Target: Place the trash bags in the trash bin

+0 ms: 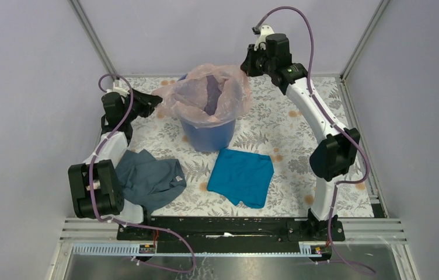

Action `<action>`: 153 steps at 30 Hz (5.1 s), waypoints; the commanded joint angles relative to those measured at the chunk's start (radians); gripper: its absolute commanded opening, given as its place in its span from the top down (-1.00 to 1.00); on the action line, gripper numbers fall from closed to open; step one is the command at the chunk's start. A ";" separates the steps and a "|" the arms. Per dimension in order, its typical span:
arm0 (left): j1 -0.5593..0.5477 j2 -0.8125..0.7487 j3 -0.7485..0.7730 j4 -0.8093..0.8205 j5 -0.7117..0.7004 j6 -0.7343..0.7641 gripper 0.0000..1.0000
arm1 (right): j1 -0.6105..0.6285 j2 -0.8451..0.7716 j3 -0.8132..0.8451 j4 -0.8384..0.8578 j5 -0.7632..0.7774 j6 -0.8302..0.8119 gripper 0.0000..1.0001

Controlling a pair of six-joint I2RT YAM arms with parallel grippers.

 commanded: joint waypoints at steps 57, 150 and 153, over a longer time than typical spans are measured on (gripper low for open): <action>-0.214 0.150 0.098 -0.177 -0.187 0.162 0.79 | -0.292 -0.010 -0.486 0.642 -0.551 0.614 0.09; -0.256 0.129 -0.007 -0.343 -0.351 0.117 0.62 | -0.141 0.051 -0.764 0.603 -0.235 0.495 1.00; -0.254 0.103 -0.024 -0.365 -0.383 0.116 0.52 | -0.141 0.079 -0.754 0.600 -0.259 0.509 0.92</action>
